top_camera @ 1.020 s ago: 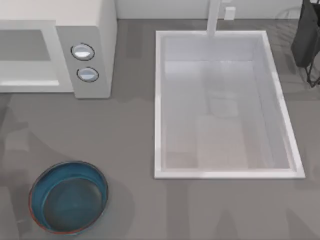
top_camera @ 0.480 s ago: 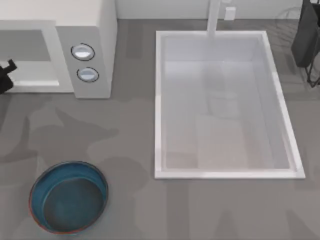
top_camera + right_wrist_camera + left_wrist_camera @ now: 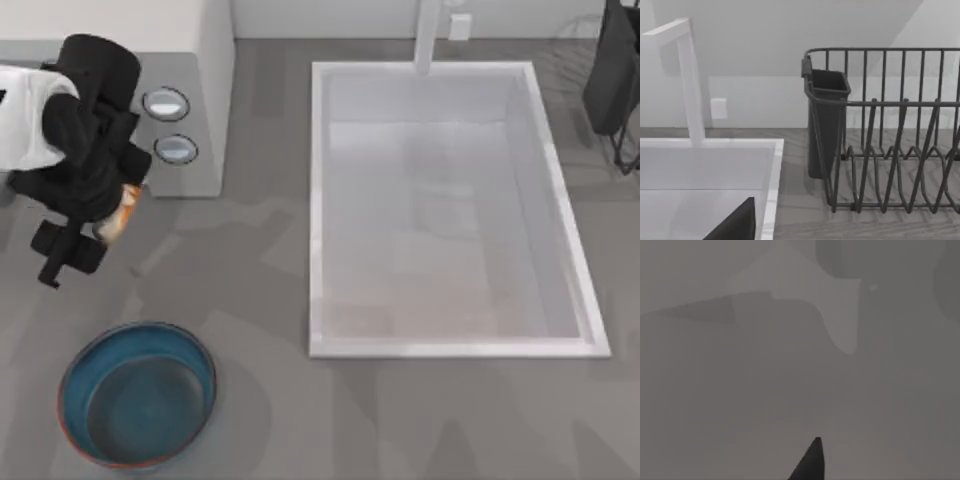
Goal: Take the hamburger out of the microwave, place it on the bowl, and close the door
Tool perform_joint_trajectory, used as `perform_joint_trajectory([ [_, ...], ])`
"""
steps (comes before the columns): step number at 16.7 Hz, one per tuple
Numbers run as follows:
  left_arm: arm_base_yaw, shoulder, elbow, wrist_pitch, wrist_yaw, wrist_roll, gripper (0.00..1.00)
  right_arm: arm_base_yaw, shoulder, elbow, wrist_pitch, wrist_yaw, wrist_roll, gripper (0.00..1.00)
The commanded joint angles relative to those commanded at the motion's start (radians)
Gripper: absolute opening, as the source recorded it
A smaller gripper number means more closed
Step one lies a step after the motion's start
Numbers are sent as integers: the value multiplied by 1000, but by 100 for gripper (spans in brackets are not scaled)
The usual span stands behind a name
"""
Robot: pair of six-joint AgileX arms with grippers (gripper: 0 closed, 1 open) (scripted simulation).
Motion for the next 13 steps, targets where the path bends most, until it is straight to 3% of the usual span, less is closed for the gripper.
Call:
perform_joint_trajectory([
  [7, -320, 269, 274, -767, -190, -914, 0, 0, 0, 0, 0, 0, 0, 100],
  [10, -433, 388, 330, -1021, -258, -1199, 0, 0, 0, 0, 0, 0, 0, 100],
  [13, -517, 485, 356, -1201, -310, -1391, 0, 0, 0, 0, 0, 0, 0, 100],
])
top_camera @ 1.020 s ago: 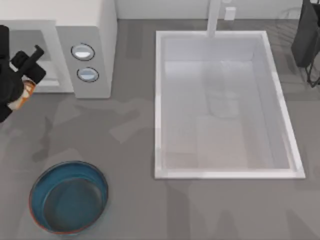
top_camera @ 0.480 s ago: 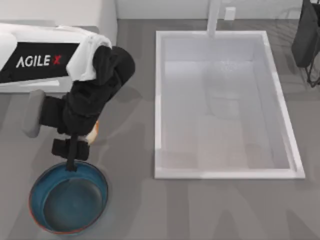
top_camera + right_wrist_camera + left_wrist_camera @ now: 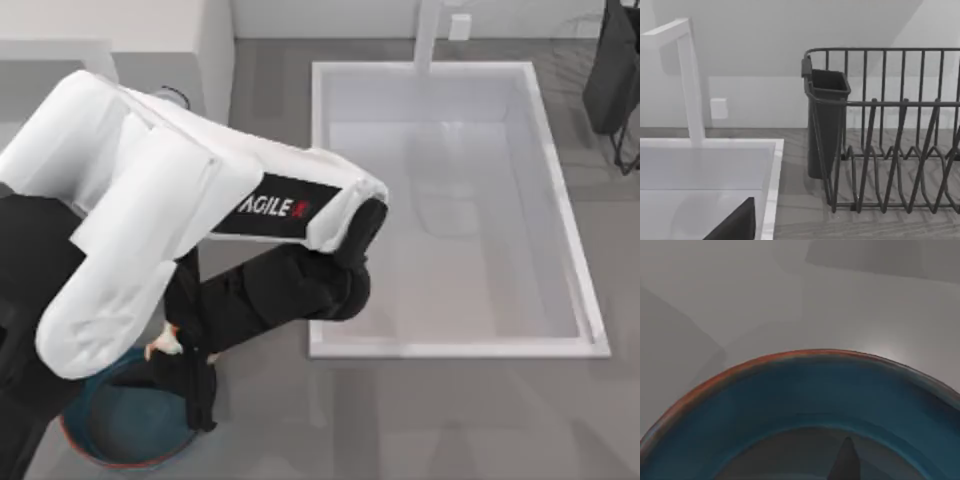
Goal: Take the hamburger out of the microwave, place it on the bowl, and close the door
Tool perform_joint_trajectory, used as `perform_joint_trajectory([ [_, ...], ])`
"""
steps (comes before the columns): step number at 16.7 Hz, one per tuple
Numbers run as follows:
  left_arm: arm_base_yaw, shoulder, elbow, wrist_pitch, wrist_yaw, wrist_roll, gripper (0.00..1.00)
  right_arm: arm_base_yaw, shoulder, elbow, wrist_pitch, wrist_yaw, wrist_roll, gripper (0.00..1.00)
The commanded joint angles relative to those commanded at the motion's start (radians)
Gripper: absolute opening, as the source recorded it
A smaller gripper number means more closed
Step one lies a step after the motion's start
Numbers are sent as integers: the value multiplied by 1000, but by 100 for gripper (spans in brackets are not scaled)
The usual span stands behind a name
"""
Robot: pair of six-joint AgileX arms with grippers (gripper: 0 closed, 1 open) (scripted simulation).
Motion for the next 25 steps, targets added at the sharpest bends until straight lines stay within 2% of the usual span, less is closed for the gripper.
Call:
perform_joint_trajectory([
  [3, -46, 56, 8, -93, -29, -97, 0, 0, 0, 0, 0, 0, 0, 100],
  [8, -52, 63, 8, -105, -32, -109, 0, 0, 0, 0, 0, 0, 0, 100],
  [9, 0, 121, 192, -79, -75, -42, 0, 0, 0, 0, 0, 0, 0, 100],
  [10, 0, 121, 189, -78, -75, -42, 0, 0, 0, 0, 0, 0, 0, 100],
  [21, 11, 44, -143, 61, -89, -73, 0, 0, 0, 0, 0, 0, 0, 100],
  [25, 12, 47, -164, 70, -90, -75, 0, 0, 0, 0, 0, 0, 0, 100],
])
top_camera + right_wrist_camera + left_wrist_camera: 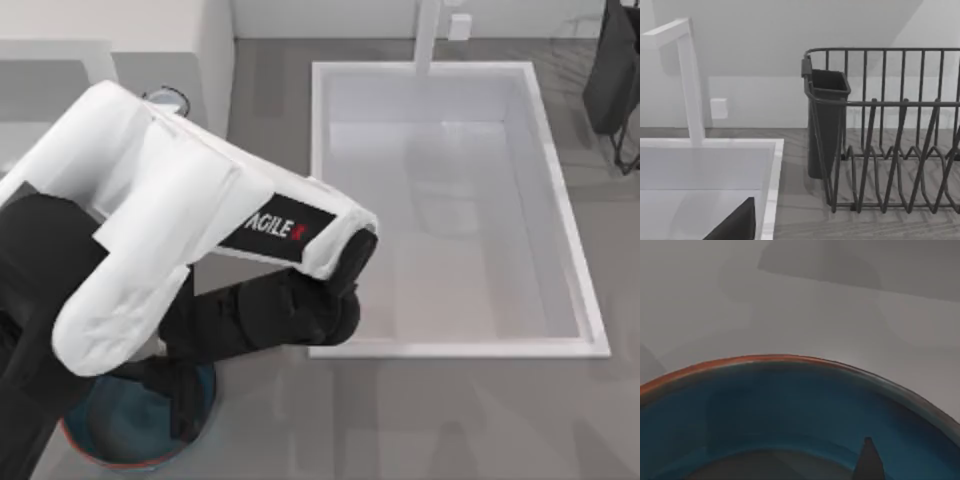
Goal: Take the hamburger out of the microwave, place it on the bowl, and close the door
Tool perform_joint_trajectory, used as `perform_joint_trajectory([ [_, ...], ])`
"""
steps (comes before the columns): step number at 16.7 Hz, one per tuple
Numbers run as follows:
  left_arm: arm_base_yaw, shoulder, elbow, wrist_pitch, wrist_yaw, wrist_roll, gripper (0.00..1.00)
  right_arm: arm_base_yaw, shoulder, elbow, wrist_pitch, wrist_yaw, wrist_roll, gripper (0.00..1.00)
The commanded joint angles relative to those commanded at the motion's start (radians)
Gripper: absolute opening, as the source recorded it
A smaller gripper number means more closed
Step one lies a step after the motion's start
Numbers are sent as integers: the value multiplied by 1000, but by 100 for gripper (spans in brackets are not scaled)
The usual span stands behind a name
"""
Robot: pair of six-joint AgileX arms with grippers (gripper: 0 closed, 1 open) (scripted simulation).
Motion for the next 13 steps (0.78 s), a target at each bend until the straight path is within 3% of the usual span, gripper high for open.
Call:
perform_joint_trajectory([
  [1, 0, 0, 0, 0, 0, 0, 0, 0, 0, 0, 0, 0, 0, 100],
  [13, 0, 0, 0, 0, 0, 0, 90, 0, 0, 0, 0, 0, 0, 100],
])
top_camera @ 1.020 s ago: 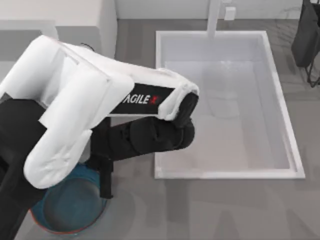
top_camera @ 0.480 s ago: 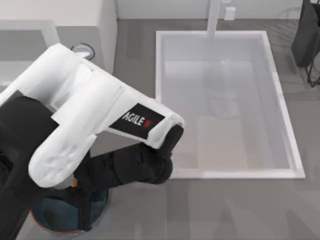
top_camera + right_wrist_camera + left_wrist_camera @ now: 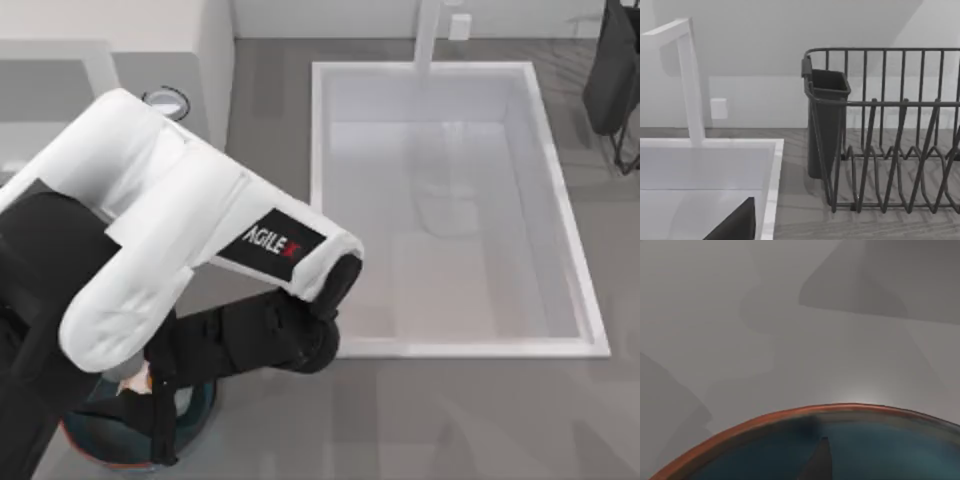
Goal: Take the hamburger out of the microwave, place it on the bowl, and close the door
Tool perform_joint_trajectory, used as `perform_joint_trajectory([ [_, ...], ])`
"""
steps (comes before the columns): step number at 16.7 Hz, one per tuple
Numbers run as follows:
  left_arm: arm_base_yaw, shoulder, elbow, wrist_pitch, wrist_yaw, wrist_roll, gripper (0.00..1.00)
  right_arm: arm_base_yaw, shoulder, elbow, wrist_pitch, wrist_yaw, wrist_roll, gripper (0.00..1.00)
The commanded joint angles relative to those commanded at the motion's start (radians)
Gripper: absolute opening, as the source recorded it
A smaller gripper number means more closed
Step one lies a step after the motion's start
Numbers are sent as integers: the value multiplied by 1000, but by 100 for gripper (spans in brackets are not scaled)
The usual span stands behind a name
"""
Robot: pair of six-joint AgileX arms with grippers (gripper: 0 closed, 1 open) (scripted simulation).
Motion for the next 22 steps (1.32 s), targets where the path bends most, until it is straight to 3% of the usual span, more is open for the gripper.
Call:
perform_joint_trajectory([
  [2, 0, 0, 0, 0, 0, 0, 100, 0, 0, 0, 0, 0, 0, 100],
  [9, 0, 0, 0, 0, 0, 0, 100, 0, 0, 0, 0, 0, 0, 100],
  [10, 6, -11, 31, 5, -52, -27, 100, 0, 0, 0, 0, 0, 0, 100],
  [13, 11, -40, 12, 31, -37, 2, 100, 0, 0, 0, 0, 0, 0, 100],
  [17, 42, -221, -97, 179, 49, 179, 100, 0, 0, 0, 0, 0, 0, 100],
  [22, 130, -680, -334, 489, 214, 636, 100, 0, 0, 0, 0, 0, 0, 100],
])
